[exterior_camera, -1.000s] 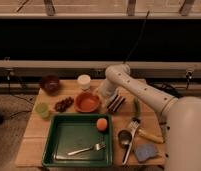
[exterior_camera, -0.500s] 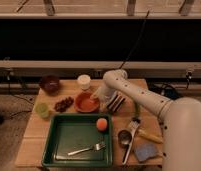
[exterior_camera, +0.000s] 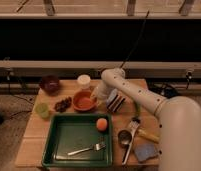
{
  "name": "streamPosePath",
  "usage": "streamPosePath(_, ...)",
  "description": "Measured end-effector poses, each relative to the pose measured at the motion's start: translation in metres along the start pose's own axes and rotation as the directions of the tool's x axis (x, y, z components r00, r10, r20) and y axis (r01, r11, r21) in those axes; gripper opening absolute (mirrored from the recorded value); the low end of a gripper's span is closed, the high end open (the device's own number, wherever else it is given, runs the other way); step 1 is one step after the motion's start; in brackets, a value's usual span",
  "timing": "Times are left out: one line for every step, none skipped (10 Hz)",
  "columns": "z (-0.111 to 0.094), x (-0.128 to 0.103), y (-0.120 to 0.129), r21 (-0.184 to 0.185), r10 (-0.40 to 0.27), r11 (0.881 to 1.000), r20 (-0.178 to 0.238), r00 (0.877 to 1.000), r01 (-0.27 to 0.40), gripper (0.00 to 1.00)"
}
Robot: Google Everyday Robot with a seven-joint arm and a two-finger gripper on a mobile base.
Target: Stack bowls on top of each other
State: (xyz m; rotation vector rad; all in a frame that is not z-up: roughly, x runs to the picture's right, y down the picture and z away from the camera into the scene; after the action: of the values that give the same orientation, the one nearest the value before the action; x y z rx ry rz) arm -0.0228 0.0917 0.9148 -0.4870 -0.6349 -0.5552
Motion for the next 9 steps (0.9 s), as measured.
streamPosePath(-0.001,0.0,0.0,-0.001,0.002,1.0,0.007,1.0,-0.002,0.15)
streamPosePath(-0.001,0.0,0.0,0.001,0.005,1.0,0.011,1.0,-0.005,0.07)
streamPosePath(-0.003,0.0,0.001,0.005,0.008,1.0,0.018,1.0,-0.008,0.01)
streamPosePath(-0.005,-0.002,0.002,0.008,0.007,1.0,0.026,1.0,-0.007,0.0)
streamPosePath(-0.011,-0.004,0.003,0.011,0.003,1.0,0.03,1.0,-0.003,0.0)
streamPosePath(-0.021,-0.008,0.001,0.019,-0.009,1.0,0.035,0.999,0.008,0.0)
streamPosePath(-0.028,-0.01,0.0,0.029,-0.015,0.999,0.037,0.999,0.014,0.0)
streamPosePath(-0.03,-0.011,0.0,0.035,-0.021,0.999,0.039,0.999,0.02,0.0)
streamPosePath(-0.031,-0.016,0.0,0.041,-0.042,0.998,0.041,0.998,0.041,0.0)
